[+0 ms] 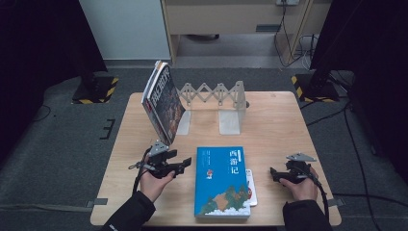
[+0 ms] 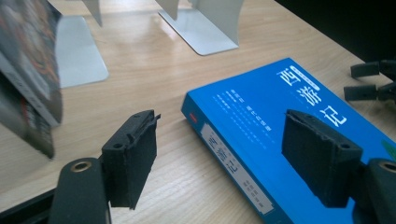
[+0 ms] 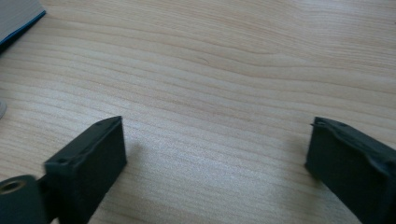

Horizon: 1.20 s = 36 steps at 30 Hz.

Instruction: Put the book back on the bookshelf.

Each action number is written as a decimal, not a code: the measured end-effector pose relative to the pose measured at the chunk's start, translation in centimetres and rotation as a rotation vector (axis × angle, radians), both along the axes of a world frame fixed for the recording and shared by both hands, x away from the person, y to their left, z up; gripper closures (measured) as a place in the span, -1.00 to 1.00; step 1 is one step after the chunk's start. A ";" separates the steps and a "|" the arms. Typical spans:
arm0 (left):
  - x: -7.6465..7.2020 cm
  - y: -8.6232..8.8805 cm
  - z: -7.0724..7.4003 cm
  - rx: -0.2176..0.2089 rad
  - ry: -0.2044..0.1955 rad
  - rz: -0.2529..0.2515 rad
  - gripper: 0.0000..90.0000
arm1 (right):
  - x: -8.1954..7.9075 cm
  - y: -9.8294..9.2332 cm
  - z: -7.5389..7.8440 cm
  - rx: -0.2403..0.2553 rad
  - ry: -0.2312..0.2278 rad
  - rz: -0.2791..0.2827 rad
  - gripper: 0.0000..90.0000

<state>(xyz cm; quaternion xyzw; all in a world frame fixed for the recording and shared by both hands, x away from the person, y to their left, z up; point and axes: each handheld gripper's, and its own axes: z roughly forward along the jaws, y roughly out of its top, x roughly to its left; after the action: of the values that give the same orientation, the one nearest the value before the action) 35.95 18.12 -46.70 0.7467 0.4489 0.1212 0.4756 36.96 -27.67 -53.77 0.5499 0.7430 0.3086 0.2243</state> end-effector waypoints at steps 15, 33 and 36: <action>0.3 -3.2 -2.7 0.047 0.076 -0.091 -0.44 | -0.8 3.0 3.0 0.155 -0.093 0.073 -0.61; 0.5 -4.3 -4.9 0.005 0.115 -0.118 -0.62 | -1.6 8.3 2.9 0.270 -0.030 0.241 -0.55; 0.6 -4.2 -5.4 -0.030 0.112 -0.124 -0.64 | -1.6 8.7 2.8 0.274 -0.021 0.251 -0.53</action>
<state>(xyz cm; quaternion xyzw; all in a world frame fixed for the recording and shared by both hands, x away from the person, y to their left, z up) 36.56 13.96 -52.15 0.7714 0.4295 0.0425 0.4676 35.33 -19.00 -50.98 0.4752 0.7545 0.4379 0.1148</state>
